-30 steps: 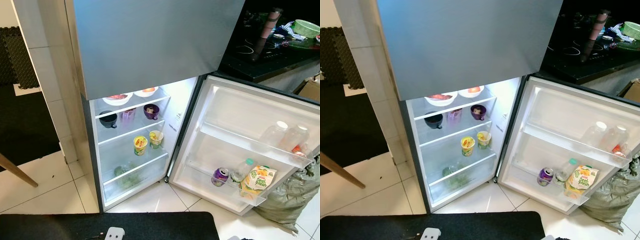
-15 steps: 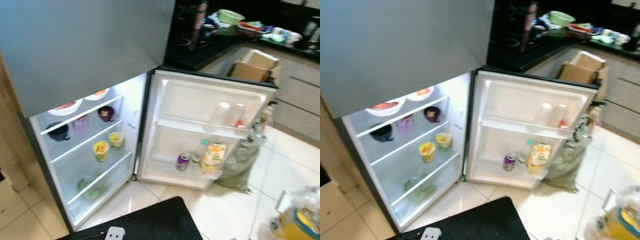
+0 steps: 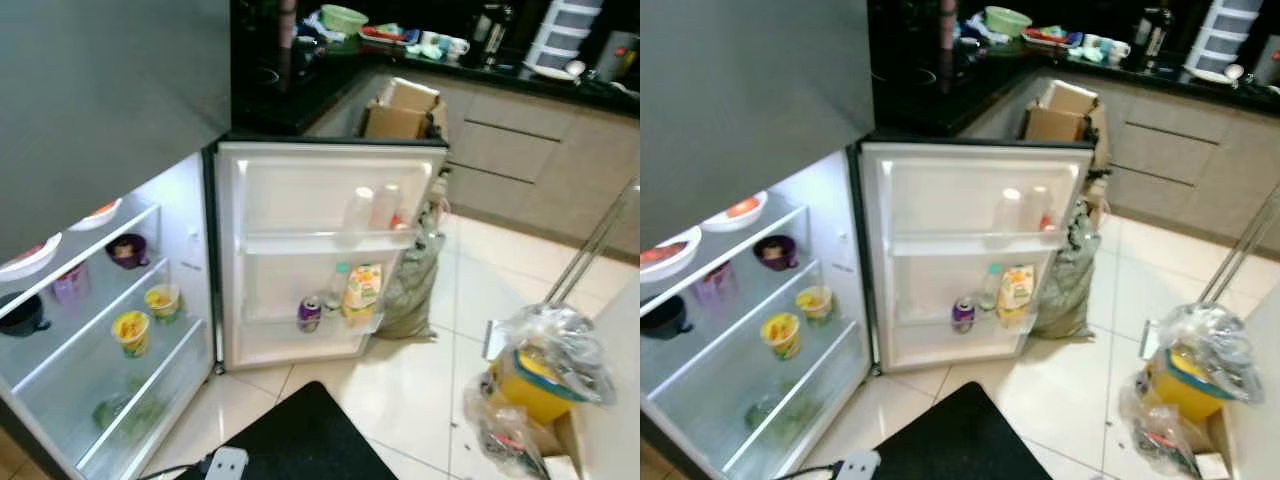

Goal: Restocking fridge

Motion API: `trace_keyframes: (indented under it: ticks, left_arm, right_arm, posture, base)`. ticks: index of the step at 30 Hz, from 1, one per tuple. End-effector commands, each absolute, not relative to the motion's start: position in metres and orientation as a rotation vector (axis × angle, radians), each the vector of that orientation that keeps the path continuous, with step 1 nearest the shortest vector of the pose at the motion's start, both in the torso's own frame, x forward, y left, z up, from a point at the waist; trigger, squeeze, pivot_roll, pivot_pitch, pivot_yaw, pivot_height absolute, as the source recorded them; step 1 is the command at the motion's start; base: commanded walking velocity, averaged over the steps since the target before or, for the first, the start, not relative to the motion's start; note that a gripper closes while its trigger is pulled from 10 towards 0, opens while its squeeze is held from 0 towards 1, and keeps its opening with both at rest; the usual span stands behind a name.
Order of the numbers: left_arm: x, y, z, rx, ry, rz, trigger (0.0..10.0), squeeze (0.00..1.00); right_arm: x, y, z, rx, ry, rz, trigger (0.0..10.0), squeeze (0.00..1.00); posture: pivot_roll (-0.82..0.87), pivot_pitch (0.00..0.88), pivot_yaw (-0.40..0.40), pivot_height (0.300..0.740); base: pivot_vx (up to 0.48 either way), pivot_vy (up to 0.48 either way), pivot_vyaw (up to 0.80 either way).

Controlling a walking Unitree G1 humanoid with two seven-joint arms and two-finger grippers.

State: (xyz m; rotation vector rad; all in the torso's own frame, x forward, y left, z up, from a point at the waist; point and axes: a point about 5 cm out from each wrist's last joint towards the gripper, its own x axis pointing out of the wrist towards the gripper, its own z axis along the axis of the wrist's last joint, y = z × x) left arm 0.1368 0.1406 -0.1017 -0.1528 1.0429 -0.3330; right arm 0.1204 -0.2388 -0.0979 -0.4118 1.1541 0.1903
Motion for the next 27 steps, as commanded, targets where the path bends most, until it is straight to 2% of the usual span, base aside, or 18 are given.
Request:
trace_keyframes:
  ticks: [1, 11, 18, 27]
  left_arm:
    - [0.137, 0.141, -0.102, -0.141, 1.047, -0.339, 10.0, 0.0]
    - [0.138, 0.14, -0.101, -0.141, 1.044, -0.339, 10.0, 0.0]
    - [0.138, 0.14, -0.102, -0.138, 1.044, -0.338, 10.0, 0.0]
    - [0.137, 0.14, -0.102, -0.131, 1.044, -0.338, 10.0, 0.0]
  right_arm:
    - [0.117, -0.243, -0.098, -0.428, 1.164, 0.185, 10.0, 0.0]
    - [0.127, -0.247, -0.094, -0.425, 1.125, 0.16, 10.0, 0.0]
    - [0.136, -0.246, -0.09, -0.422, 1.065, 0.143, 10.0, 0.0]
    - [0.159, -0.247, -0.079, -0.335, 0.954, 0.054, 10.0, 0.0]
  posture:
    - [-0.07, 0.0, -0.072, 0.74]
    - [-0.07, 0.0, -0.072, 0.74]
    - [-0.07, 0.0, -0.076, 0.74]
    - [-0.07, 0.0, -0.076, 0.74]
  base:
    - [0.0, 0.0, -0.79]
    - [0.0, 0.0, -0.8]
    - [0.0, 0.0, 0.0]
    - [0.0, 0.0, 0.0]
